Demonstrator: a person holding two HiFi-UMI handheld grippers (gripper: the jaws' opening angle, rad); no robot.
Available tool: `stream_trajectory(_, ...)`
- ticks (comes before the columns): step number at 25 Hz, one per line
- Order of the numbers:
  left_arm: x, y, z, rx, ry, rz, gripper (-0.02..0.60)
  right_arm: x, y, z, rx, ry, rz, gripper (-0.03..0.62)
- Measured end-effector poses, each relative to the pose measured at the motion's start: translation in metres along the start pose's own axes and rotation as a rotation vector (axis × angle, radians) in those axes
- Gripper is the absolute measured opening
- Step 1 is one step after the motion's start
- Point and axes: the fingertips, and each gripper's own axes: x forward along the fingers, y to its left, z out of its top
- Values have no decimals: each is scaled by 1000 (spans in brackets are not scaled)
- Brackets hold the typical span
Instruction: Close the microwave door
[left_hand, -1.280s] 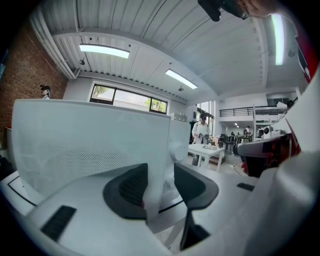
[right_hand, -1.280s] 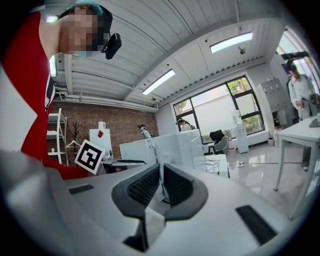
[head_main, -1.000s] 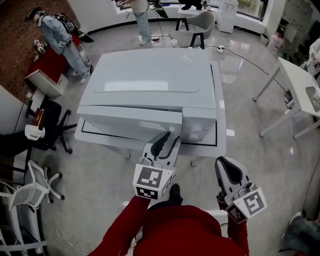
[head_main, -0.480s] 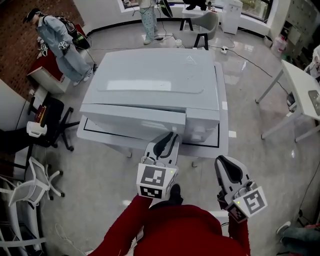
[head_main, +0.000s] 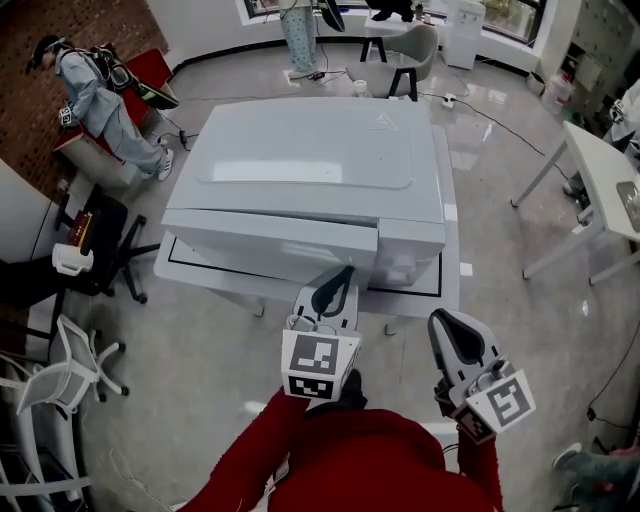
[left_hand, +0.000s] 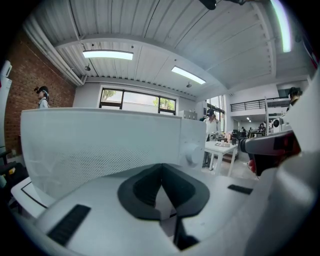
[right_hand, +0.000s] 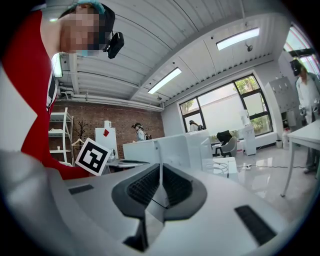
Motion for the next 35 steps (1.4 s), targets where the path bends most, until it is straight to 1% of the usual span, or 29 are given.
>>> stream_trajectory(6,9,1,3,9,4,-18,11,3,-1,-1,3,6,-2,17)
stream_trajectory(10,10,1,3,23,-3,-15,9,6,-1,-3,5,8,-6,17)
stream_trajectory(13,15,3,3,5,-2,-2,9,8,0,-3,4,10,-7,17)
stream_trajectory(15,17,4,4,-6,2,-8,9,7,0,-3,5,8,-12,17)
stream_trajectory(22,17,4,4,0,2,-16,9,3,-1,-4,10,8,-30,17)
stream_trajectory(30,18,4,4,-9,-2,-21,9,3,5,-3,-6,8,-18,17)
stream_trajectory(31,18,4,6,-13,-11,-30,9,3,5,-2,-9,6,-16,17)
stream_trajectory(33,12,-1,16,-12,-59,-69,9,4,7,-1,-11,1,-8,17)
stream_trajectory(35,1,-9,30,24,-118,-116,9,5,9,0,-14,-5,0,17)
